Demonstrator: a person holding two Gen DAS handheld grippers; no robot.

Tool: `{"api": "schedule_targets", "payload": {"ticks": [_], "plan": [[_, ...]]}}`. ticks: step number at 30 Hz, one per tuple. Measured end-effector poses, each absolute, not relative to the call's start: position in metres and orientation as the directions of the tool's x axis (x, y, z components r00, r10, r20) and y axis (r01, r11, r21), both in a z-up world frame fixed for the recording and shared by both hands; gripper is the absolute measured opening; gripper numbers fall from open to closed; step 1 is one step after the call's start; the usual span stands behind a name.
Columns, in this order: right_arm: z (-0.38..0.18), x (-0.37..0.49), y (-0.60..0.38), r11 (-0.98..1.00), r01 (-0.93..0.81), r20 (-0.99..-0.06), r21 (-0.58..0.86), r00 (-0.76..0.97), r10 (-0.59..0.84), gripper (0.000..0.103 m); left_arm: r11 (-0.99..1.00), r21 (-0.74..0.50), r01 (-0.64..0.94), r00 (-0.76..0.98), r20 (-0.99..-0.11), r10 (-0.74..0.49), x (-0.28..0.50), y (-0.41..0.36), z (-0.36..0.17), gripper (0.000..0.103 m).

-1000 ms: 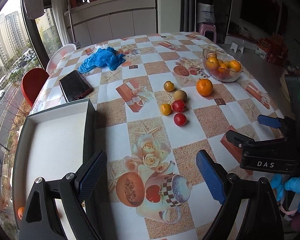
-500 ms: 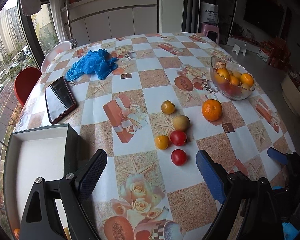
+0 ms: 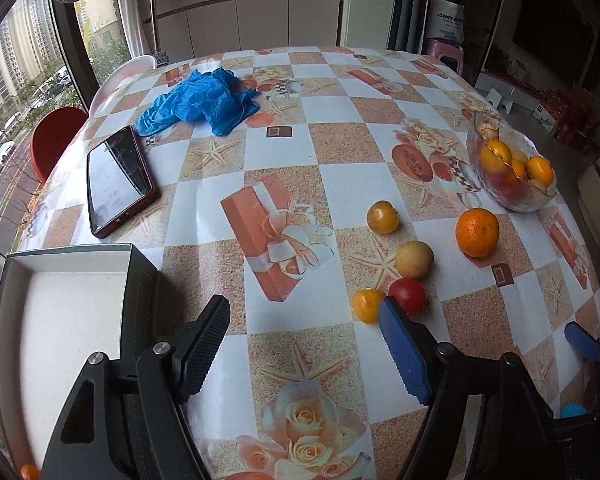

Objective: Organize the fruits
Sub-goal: 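Close the left tool on a small yellow tomato on the table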

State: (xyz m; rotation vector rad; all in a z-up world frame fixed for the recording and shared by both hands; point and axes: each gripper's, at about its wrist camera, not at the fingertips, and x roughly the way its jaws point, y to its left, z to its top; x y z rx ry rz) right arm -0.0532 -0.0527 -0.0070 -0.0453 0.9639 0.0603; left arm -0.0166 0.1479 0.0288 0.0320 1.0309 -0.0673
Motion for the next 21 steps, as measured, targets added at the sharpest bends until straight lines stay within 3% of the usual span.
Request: {"api": "schedule_targets", "payload": {"ticks": [13,17,21], "plan": [[-0.007,-0.053,-0.053,0.997,-0.072,-0.822,-0.012,0.569,0.031,0.103,0.986,0.066,0.153,0.511,-0.86,-0.022,-0.008,0.121,0.014,0.078],[-0.007,-0.053,-0.053,0.997,-0.072,-0.822,-0.012,0.569,0.031,0.103,0.983,0.029,0.183,0.489,-0.87,-0.066,-0.003,0.112,0.013,0.052],[-0.007,-0.053,-0.053,0.997,-0.072,-0.822,-0.012,0.569,0.031,0.103,0.978,0.02,0.207,0.492,-0.866,-0.086,-0.001,0.104,0.013,0.036]]}}
